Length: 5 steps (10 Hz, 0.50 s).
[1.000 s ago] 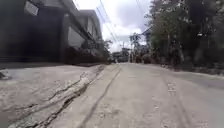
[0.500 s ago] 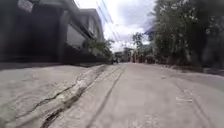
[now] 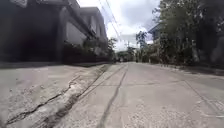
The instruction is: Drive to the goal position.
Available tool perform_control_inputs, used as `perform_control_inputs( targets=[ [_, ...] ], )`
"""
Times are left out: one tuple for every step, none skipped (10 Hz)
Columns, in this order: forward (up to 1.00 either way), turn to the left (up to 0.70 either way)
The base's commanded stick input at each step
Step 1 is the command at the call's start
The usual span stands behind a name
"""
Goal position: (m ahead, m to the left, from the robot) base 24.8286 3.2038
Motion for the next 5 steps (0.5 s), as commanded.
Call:
perform_control_inputs(
  targets=[
    [1.0, 0.0],
    [1.0, 0.0],
    [1.0, 0.0],
    [1.0, 0.0],
    [1.0, 0.0]
  ],
)
